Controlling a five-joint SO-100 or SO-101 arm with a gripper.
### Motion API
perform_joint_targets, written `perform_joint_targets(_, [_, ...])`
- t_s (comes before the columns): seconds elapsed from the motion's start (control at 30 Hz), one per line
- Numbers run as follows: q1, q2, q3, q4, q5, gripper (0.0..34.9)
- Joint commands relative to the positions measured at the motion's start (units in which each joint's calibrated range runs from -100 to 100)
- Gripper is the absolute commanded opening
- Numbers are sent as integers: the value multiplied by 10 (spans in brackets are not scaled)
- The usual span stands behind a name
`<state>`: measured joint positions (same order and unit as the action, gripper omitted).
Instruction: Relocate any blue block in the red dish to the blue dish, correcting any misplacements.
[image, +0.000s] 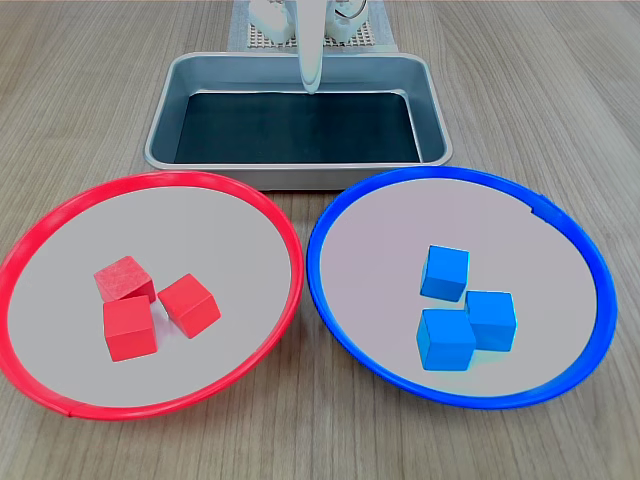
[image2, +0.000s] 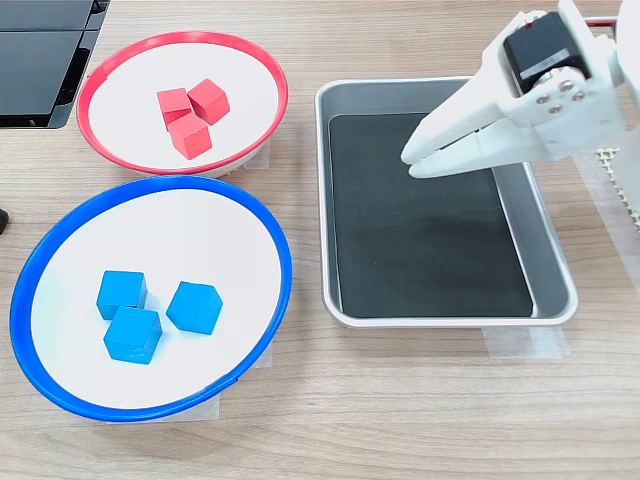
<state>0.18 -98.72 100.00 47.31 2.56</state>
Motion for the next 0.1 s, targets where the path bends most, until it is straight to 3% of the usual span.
perform_joint_targets(0.0, [-4, -3, 0, 1, -2, 3])
perform_joint_targets(0.07, [-4, -3, 0, 1, -2, 3])
